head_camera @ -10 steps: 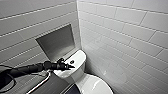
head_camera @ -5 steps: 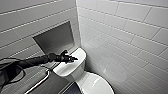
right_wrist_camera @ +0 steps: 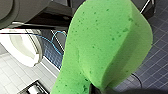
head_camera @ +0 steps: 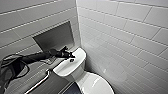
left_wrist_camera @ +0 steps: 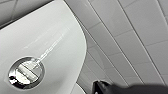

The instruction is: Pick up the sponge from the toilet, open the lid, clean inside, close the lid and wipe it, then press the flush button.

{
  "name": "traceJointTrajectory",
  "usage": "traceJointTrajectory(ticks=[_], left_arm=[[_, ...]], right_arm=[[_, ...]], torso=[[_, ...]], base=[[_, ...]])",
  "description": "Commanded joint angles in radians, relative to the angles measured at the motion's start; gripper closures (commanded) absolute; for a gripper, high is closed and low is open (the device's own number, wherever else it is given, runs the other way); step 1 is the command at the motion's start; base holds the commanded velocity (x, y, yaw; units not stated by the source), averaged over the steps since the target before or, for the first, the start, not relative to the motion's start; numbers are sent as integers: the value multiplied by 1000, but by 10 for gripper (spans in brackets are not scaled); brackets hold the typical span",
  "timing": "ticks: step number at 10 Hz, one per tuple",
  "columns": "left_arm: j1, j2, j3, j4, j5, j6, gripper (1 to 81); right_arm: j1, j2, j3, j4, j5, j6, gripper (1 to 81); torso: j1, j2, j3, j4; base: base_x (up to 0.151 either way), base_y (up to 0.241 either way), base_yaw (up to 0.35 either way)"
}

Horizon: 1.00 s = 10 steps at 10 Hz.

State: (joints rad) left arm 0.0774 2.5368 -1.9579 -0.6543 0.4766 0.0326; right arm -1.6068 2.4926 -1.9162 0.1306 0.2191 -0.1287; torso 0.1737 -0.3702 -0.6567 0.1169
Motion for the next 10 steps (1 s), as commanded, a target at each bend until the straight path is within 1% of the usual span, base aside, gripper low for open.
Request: traceJointTrajectory(ticks=[1, 3, 4, 5, 7, 10], left_arm=[[-170, 36, -102, 1, 77, 7, 811], [-170, 57, -150, 18, 86, 7, 811], [-170, 74, -187, 39, 114, 7, 811], [-170, 92, -231, 50, 134, 7, 811], [-175, 117, -288, 71, 135, 9, 811], [-175, 171, -417, 123, 186, 9, 811]], right_arm=[[-23, -24, 26, 9, -81, 1, 811], [-26, -24, 26, 9, -81, 1, 811], [-25, -24, 28, 9, -81, 1, 811], [-25, -24, 28, 9, -81, 1, 811], [-23, -24, 28, 9, -81, 1, 811], [-26, -19, 22, 7, -81, 1, 811]], torso=[[0, 0, 0, 0], [0, 0, 0, 0], [0, 0, -36, 0], [0, 0, -6, 0], [0, 1, -17, 0], [1, 1, -18, 0]], base=[[0, 0, 0], [0, 0, 0], [0, 0, 0], [0, 0, 0], [0, 0, 0], [0, 0, 0]])
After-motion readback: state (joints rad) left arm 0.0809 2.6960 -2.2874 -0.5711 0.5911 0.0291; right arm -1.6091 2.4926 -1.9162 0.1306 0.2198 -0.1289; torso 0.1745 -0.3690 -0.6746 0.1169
